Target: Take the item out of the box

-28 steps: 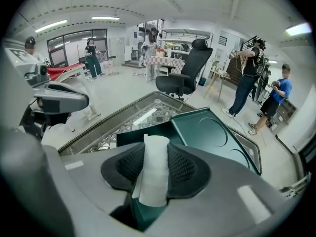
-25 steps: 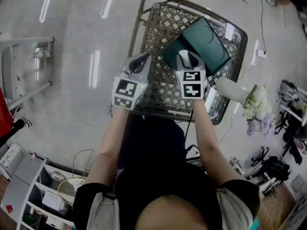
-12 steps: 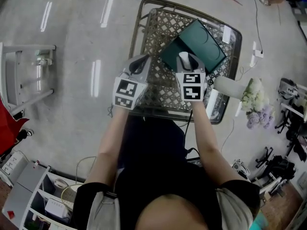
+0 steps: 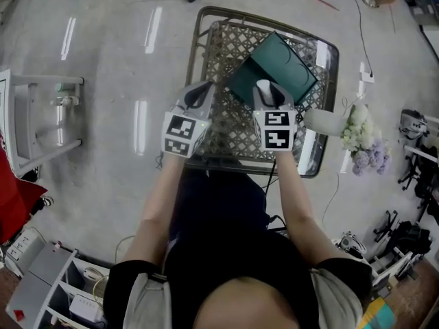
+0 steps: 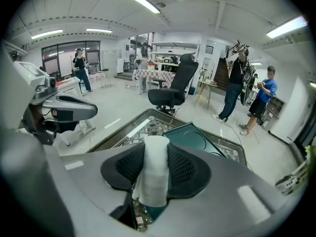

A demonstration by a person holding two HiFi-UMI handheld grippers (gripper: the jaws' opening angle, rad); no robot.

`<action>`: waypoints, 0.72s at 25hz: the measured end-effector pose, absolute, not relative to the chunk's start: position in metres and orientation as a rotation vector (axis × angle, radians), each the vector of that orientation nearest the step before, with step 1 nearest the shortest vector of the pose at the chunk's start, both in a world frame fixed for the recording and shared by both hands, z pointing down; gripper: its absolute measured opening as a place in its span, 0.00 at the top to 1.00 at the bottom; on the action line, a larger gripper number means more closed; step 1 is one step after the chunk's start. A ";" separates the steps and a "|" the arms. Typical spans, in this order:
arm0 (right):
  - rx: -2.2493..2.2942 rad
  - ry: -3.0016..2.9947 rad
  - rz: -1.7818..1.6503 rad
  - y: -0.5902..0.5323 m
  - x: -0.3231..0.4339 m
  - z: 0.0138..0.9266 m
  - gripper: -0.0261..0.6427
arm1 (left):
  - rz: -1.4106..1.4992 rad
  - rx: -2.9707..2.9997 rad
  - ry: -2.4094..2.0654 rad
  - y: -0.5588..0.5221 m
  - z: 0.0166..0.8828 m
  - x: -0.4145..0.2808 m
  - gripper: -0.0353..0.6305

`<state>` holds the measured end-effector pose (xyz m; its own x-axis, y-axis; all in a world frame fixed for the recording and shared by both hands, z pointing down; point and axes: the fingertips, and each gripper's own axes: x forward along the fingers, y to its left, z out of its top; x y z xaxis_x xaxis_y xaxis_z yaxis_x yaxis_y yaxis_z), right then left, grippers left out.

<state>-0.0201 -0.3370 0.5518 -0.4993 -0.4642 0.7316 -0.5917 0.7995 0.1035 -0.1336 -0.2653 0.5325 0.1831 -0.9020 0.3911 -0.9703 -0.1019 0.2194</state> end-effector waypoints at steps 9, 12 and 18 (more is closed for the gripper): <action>0.871 -2.230 0.221 -0.339 -0.009 0.524 0.76 | 0.209 2.109 -1.707 -0.270 0.514 -0.119 0.93; 0.898 -2.262 0.230 -0.339 -0.008 0.513 0.75 | 0.207 2.145 -1.692 -0.273 0.505 -0.114 0.93; 0.957 -2.300 0.240 -0.338 -0.001 0.492 0.76 | 0.191 2.187 -1.676 -0.275 0.485 -0.104 0.93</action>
